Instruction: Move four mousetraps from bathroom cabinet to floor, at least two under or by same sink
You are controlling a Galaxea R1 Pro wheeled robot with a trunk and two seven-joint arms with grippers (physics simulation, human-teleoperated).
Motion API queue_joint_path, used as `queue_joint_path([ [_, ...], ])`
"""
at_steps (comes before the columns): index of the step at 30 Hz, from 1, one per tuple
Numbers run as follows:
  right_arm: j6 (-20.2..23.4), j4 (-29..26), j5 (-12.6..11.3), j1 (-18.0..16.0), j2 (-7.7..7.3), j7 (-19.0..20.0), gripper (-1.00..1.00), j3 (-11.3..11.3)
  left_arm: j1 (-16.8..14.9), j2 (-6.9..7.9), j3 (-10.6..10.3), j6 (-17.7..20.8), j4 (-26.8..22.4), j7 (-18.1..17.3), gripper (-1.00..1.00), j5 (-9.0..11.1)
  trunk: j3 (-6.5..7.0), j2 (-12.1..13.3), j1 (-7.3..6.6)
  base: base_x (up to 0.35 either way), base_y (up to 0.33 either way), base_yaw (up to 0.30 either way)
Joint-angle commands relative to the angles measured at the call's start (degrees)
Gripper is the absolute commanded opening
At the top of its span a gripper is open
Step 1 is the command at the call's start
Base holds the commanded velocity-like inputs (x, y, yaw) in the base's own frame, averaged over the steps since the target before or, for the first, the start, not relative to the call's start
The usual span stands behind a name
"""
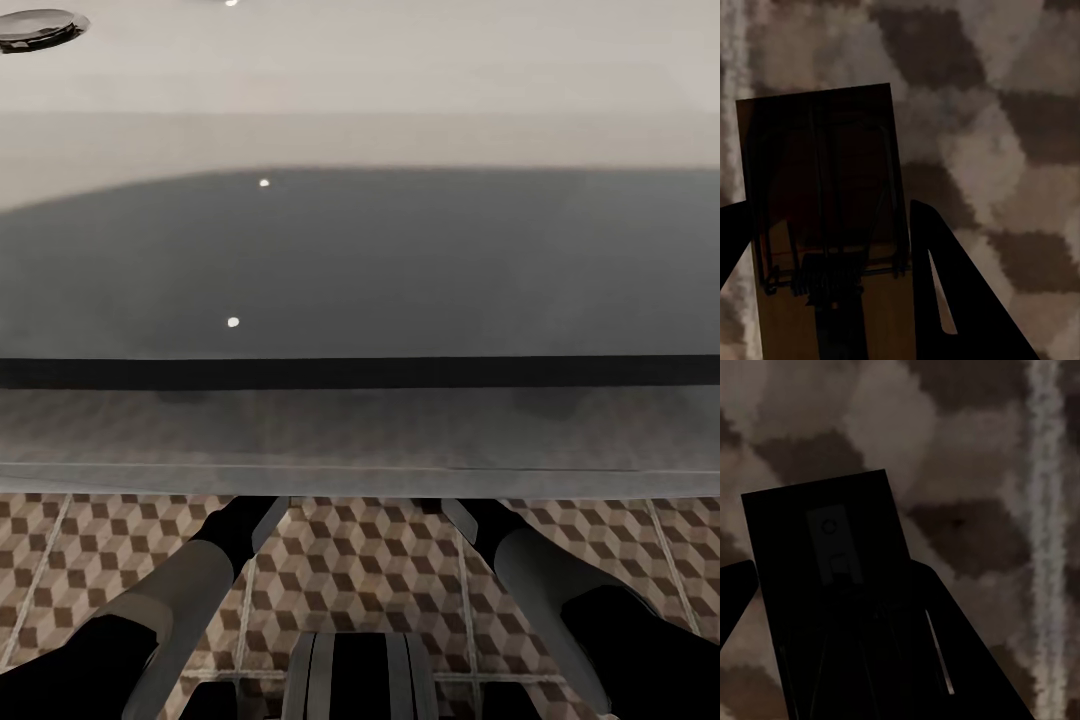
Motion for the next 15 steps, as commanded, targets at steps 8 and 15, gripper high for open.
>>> queue_joint_path([
  [8, 0.3, -0.2, -0.7, -3.5, -0.05, -0.5, -1.00, 0.3, -0.6, 0.05, -0.4, 0.3, -0.1, 0.5, -1.00, 0.5, -0.01, 0.0, -0.02, 0.000, 0.000, 0.000],
  [15, 0.2, -0.2, -0.6, -3.5, -0.05, -0.5, -1.00, 0.3, -0.6, 0.05, -0.4, 0.2, -0.1, 0.5, -1.00, 0.5, -0.01, 0.0, -0.02, 0.000, 0.000, 0.000],
])
